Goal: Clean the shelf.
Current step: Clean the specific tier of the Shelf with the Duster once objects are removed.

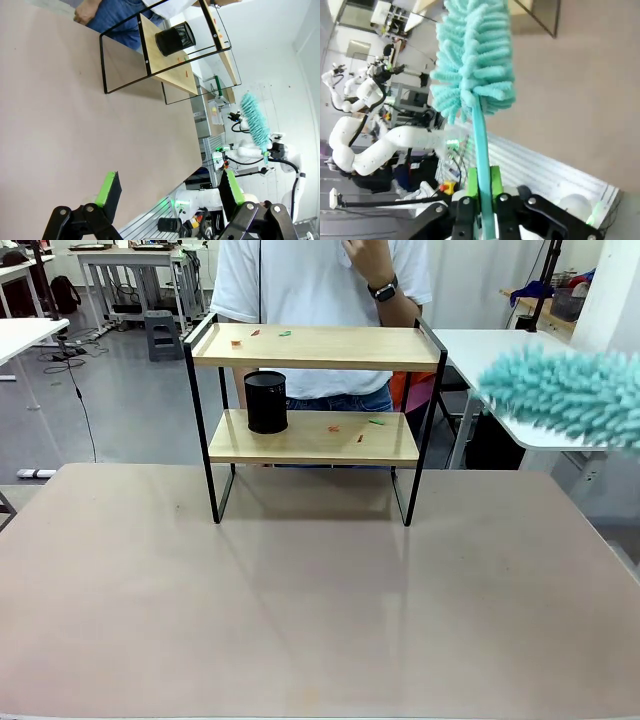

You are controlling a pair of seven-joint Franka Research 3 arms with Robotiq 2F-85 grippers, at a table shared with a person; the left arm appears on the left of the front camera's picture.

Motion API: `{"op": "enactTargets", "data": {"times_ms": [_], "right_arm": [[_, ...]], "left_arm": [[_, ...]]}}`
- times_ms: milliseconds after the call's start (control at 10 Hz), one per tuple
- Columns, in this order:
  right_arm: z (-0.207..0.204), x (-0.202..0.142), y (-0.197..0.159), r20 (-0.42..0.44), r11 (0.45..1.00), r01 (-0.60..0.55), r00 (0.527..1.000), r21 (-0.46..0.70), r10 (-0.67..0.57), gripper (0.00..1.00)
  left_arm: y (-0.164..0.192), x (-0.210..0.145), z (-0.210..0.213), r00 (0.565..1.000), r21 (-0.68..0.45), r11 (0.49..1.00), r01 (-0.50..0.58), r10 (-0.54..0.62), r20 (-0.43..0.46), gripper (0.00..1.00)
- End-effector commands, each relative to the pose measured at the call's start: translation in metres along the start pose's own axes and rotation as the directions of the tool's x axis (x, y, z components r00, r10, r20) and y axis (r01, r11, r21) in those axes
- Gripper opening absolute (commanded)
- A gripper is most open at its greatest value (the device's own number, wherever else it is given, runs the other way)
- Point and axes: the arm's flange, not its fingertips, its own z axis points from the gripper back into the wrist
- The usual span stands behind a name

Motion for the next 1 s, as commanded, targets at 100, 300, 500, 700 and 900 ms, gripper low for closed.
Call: {"op": "enactTargets", "data": {"times_ms": [100, 300, 500, 700, 900], "right_arm": [[-0.038, 0.055, 0.093, 0.130, 0.976, -0.188, 0.971, -0.107, 0.201, 0.12], [-0.094, 0.092, 0.115, 0.104, 0.959, -0.233, 0.962, -0.165, 0.251, 0.12], [-0.140, 0.114, 0.122, 0.056, 0.946, -0.264, 0.959, -0.190, 0.279, 0.12], [-0.135, 0.102, 0.130, 0.055, 0.938, -0.287, 0.952, -0.193, 0.303, 0.12], [-0.135, 0.102, 0.130, 0.055, 0.938, -0.287, 0.952, -0.193, 0.303, 0.12]], "left_arm": [[-0.001, 0.002, -0.001, 1.000, -0.020, 1.000, 0.019, -0.019, 0.015, 1.00], [-0.001, 0.002, -0.001, 1.000, -0.020, 1.000, 0.019, -0.019, 0.015, 1.00], [-0.001, 0.002, -0.001, 1.000, -0.020, 1.000, 0.019, -0.019, 0.015, 1.00], [-0.001, 0.002, -0.001, 1.000, -0.020, 1.000, 0.019, -0.019, 0.015, 1.00], [-0.001, 0.002, -0.001, 1.000, -0.020, 1.000, 0.019, -0.019, 0.015, 1.00]]}}
